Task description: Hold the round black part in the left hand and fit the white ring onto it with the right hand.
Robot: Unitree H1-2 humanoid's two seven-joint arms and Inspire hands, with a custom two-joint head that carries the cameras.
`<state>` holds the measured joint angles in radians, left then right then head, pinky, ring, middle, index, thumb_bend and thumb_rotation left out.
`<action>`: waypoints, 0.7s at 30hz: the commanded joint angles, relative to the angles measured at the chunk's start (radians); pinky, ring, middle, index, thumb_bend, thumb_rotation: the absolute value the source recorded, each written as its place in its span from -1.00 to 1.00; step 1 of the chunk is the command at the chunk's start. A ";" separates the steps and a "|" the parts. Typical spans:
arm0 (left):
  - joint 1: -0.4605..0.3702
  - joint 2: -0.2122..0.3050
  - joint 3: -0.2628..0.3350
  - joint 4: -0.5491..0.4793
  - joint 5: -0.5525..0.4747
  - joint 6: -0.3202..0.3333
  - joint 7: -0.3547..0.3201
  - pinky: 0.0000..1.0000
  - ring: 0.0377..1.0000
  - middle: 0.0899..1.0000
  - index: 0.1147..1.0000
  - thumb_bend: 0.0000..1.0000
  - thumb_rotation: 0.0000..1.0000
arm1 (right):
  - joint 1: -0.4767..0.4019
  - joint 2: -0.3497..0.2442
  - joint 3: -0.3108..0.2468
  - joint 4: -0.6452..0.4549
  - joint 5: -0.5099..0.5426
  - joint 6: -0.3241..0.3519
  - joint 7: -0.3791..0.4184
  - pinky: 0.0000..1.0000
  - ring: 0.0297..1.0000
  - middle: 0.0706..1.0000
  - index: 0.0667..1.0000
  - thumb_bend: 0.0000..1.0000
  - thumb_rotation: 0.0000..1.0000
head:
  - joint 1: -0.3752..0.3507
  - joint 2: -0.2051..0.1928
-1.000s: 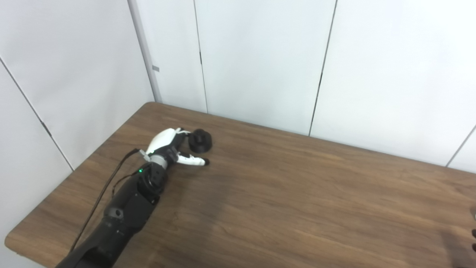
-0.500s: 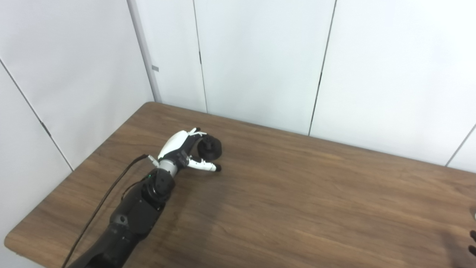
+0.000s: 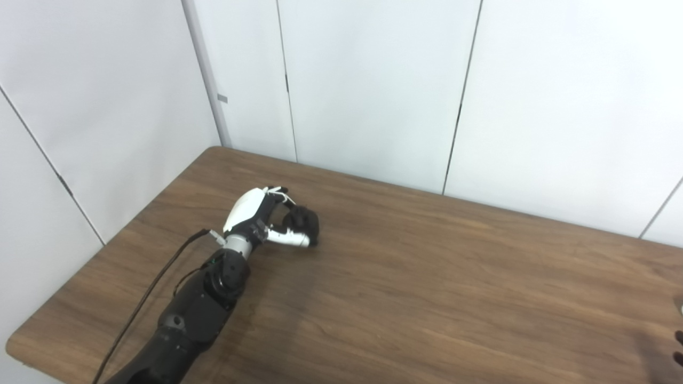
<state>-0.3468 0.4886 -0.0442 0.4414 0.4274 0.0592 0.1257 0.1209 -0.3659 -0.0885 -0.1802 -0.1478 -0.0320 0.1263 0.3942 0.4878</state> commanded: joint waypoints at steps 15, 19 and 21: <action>0.000 0.018 -0.051 0.000 0.029 -0.049 -0.011 1.00 0.95 0.71 -0.17 0.04 -0.91 | 0.027 -0.003 -0.011 -0.017 -0.021 0.038 -0.011 0.36 0.86 0.94 0.85 0.24 0.30 | -0.019 -0.004; 0.026 0.016 -0.074 -0.021 0.031 -0.079 -0.026 1.00 0.93 0.70 -0.17 0.04 -0.91 | 0.032 0.004 -0.008 -0.042 -0.022 0.034 -0.012 0.40 0.89 0.95 0.85 0.23 0.28 | -0.053 0.000; 0.045 0.015 -0.102 -0.064 0.052 -0.108 -0.030 1.00 0.93 0.69 -0.18 0.04 -0.91 | 0.031 0.007 -0.010 -0.059 -0.030 0.032 -0.019 0.38 0.89 0.95 0.85 0.20 0.27 | -0.068 0.000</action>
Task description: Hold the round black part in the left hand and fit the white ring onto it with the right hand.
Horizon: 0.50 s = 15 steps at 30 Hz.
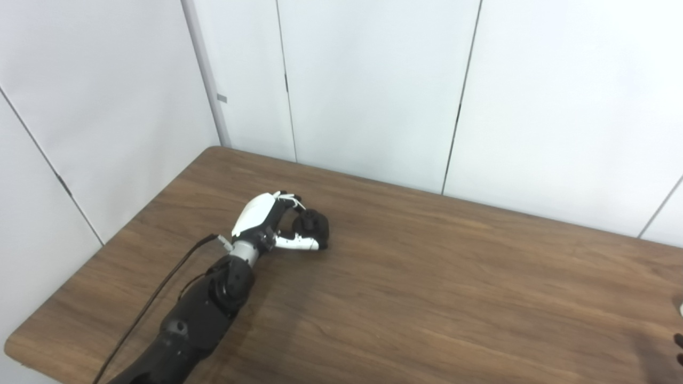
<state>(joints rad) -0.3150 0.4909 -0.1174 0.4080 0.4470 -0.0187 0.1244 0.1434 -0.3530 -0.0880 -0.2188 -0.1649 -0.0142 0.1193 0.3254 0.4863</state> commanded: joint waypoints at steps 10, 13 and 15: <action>0.119 -0.040 -0.099 -0.303 0.111 -0.059 -0.061 1.00 0.94 0.67 -0.18 0.04 -0.90 | -0.023 -0.016 -0.049 -0.082 -0.078 0.022 -0.040 0.54 0.91 0.96 0.84 0.16 0.02 | -0.125 -0.007; 0.148 -0.067 -0.112 -0.379 0.128 -0.060 -0.090 1.00 0.94 0.67 -0.18 0.04 -0.90 | -0.047 -0.026 -0.079 -0.105 -0.086 0.033 -0.040 0.58 0.92 0.96 0.83 0.19 0.00 | -0.149 -0.015; 0.168 -0.084 -0.123 -0.416 0.136 -0.072 -0.103 1.00 0.94 0.67 -0.18 0.04 -0.90 | -0.072 -0.042 -0.100 -0.118 -0.098 0.043 -0.043 0.50 0.89 0.93 0.80 0.22 -0.04 | -0.167 -0.018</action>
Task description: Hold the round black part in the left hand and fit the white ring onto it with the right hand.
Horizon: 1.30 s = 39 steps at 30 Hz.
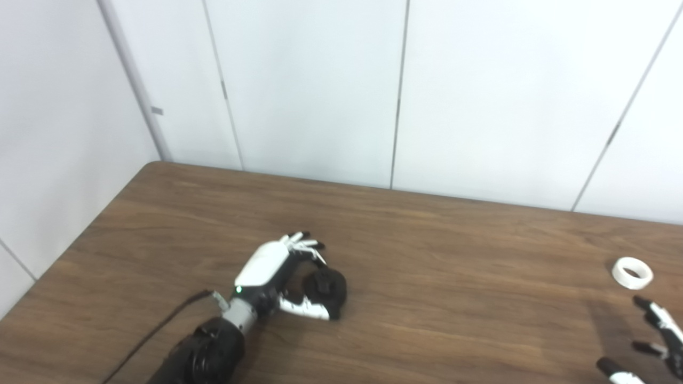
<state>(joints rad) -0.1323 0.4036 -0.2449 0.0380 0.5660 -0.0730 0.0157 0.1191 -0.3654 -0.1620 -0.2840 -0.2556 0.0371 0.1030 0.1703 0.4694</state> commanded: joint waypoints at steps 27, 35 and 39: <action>0.104 -0.013 -0.051 -0.111 0.078 -0.202 -0.055 1.00 0.90 0.63 -0.17 0.04 -0.91 | -0.484 -0.275 0.050 0.196 -0.222 0.177 0.042 0.73 1.00 0.99 0.62 0.86 -0.33 | -0.317 -0.020; 0.108 -0.016 -0.045 -0.114 0.074 -0.204 -0.062 1.00 0.89 0.62 -0.17 0.04 -0.91 | -0.557 -0.291 0.125 0.323 -0.263 0.232 0.075 0.78 1.00 1.00 0.60 0.90 -0.38 | -0.327 -0.018; 0.112 -0.016 -0.041 -0.114 0.070 -0.209 -0.066 1.00 0.90 0.62 -0.17 0.04 -0.91 | -0.573 -0.295 0.163 0.375 -0.284 0.245 0.088 0.82 1.00 1.00 0.61 0.90 -0.34 | -0.328 -0.016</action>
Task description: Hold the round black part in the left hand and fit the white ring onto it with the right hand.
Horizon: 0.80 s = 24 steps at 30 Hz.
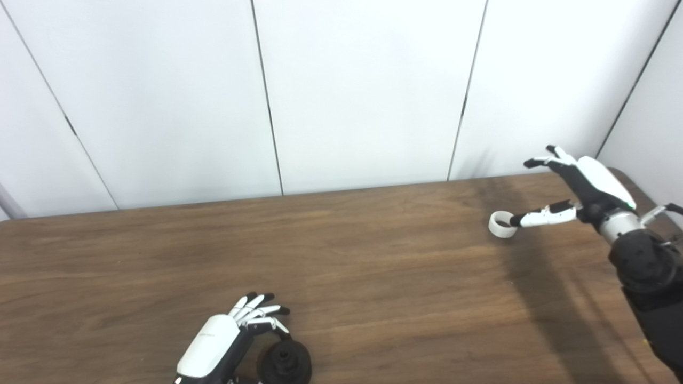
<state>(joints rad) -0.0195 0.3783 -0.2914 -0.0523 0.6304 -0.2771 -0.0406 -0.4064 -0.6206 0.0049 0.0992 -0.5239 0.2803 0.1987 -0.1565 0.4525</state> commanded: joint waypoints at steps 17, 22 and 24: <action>0.015 0.006 0.022 -0.043 0.002 -0.006 -0.027 1.00 0.91 0.62 -0.17 0.04 -0.91 | -0.080 -0.051 0.127 0.057 -0.085 0.049 0.059 0.90 1.00 1.00 0.66 0.81 -0.35 | -0.010 0.009; 0.018 0.005 0.024 -0.049 0.002 -0.006 -0.031 1.00 0.91 0.62 -0.17 0.04 -0.91 | -0.095 -0.053 0.152 0.077 -0.117 0.062 0.071 0.97 1.00 1.00 0.66 0.82 -0.32 | -0.012 0.008; 0.019 0.004 0.025 -0.049 0.003 -0.008 -0.031 1.00 0.91 0.62 -0.17 0.04 -0.91 | -0.103 -0.055 0.165 0.091 -0.132 0.066 0.075 0.99 1.00 1.00 0.63 0.80 -0.32 | -0.012 0.006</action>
<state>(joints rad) 0.0018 0.3761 -0.2736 -0.0775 0.6291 -0.2800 -0.0668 -0.4507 -0.6408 0.1721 0.1948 -0.6370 0.3489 0.2839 -0.1672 0.4587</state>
